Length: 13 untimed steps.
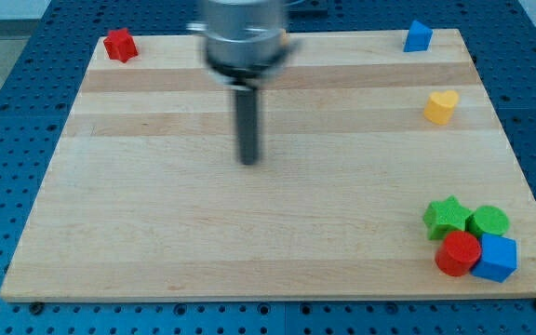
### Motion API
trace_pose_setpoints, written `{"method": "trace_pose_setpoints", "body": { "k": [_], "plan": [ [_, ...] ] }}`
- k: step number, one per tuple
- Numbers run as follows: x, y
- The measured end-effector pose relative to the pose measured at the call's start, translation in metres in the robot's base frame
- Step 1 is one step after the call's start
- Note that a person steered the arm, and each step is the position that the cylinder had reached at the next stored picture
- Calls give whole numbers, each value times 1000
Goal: Push the red star to the center
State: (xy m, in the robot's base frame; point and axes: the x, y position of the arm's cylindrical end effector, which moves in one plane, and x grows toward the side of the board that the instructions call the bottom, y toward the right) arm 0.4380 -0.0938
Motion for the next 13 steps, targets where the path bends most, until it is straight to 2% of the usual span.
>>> {"method": "trace_pose_setpoints", "body": {
  "k": [1,2,3,4,5,8,10,12,13],
  "plan": [
    [-44,-125],
    [-108,-210],
    [-112,-211],
    [-167,-210],
    [-245,-210],
    [-241,-159],
    [-206,-189],
    [-211,-89],
    [-246,-68]
  ]
}}
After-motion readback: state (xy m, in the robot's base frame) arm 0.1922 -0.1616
